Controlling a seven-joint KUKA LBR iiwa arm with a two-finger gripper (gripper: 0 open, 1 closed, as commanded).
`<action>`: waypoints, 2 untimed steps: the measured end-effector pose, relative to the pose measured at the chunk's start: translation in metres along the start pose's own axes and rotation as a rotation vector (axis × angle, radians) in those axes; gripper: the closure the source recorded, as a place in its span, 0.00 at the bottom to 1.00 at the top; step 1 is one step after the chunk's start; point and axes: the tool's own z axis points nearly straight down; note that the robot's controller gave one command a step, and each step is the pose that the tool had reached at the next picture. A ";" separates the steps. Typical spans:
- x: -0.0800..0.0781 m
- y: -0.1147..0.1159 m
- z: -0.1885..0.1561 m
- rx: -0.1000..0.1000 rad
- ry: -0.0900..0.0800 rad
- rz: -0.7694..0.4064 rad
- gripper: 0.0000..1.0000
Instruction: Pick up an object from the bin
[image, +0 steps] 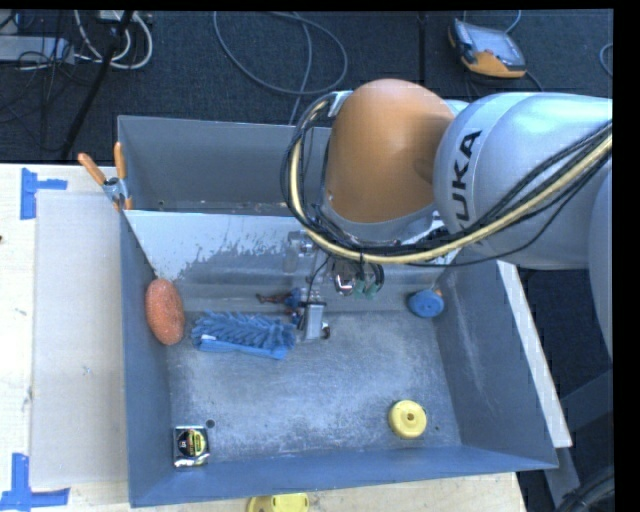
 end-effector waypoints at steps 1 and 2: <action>-0.001 -0.001 -0.005 -0.001 -0.007 0.002 0.00; 0.008 0.008 0.027 0.000 -0.012 -0.065 0.00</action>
Offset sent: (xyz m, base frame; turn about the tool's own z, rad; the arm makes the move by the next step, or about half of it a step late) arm -0.0205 0.0178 -0.0599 -0.1341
